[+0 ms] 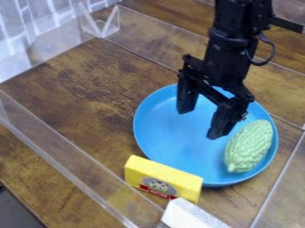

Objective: Put the green object in the blue tray

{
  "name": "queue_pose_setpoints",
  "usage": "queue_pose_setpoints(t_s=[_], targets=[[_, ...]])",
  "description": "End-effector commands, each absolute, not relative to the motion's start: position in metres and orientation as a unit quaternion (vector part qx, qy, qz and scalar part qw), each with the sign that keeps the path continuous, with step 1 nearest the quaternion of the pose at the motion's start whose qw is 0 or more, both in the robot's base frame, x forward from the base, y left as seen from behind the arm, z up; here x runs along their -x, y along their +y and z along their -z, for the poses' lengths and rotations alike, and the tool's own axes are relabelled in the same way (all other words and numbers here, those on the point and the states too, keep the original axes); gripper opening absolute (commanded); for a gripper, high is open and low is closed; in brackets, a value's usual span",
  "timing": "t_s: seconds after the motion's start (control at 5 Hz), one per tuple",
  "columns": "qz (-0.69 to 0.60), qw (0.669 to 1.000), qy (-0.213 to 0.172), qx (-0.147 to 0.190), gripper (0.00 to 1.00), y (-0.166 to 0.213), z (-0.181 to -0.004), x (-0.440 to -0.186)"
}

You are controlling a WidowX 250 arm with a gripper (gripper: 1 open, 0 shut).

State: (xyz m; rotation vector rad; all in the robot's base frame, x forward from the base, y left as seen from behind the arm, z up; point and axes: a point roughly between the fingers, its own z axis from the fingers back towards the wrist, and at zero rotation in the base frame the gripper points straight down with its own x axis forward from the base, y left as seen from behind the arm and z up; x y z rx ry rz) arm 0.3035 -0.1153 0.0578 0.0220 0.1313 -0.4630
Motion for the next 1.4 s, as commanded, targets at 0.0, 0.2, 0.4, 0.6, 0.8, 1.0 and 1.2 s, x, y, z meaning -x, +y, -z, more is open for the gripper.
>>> queue_pose_setpoints(t_s=[0.0,0.2,0.4,0.6,0.8,1.0,1.2], targets=[[0.247,0.969,0.024,-0.006,1.00,-0.140,-0.066,-0.310],[0.259,0.966,0.013,-0.008,1.00,-0.157,-0.051,-0.310],[0.270,0.963,0.005,-0.009,1.00,-0.162,-0.045,-0.313],[0.268,0.963,0.003,-0.009,1.00,-0.159,-0.043,-0.319],[0.278,0.961,0.001,-0.007,1.00,-0.166,-0.036,-0.328],[0.287,0.958,0.001,-0.006,1.00,-0.173,-0.030,-0.335],[0.309,0.951,0.003,-0.005,1.00,-0.171,-0.028,-0.337]])
